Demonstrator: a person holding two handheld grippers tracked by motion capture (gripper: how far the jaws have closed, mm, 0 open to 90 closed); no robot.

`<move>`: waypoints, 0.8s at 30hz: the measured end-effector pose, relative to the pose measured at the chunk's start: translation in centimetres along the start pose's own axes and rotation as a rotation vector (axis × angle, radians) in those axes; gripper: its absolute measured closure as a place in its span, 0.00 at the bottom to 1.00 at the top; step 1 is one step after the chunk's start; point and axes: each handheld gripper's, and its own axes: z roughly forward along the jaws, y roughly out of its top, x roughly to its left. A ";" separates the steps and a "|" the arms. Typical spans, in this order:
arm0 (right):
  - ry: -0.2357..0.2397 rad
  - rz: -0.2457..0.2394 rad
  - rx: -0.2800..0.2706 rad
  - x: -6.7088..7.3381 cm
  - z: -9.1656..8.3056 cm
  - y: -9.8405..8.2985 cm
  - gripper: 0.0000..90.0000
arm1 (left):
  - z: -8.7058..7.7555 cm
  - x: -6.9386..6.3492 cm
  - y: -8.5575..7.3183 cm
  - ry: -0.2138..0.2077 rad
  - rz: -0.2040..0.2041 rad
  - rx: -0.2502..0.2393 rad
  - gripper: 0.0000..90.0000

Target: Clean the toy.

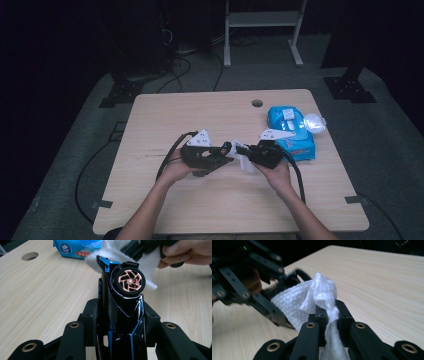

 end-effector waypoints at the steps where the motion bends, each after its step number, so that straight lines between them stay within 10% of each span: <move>1: 0.004 -0.001 -0.012 0.1 -0.1 0.2 0.91 | 0.1 0.0 0.0 0.000 0.003 0.005 0.63; 24: 0.022 0.040 -0.032 -0.4 -0.1 -0.2 0.91 | -1.3 0.3 0.0 -0.027 -0.031 -0.118 0.64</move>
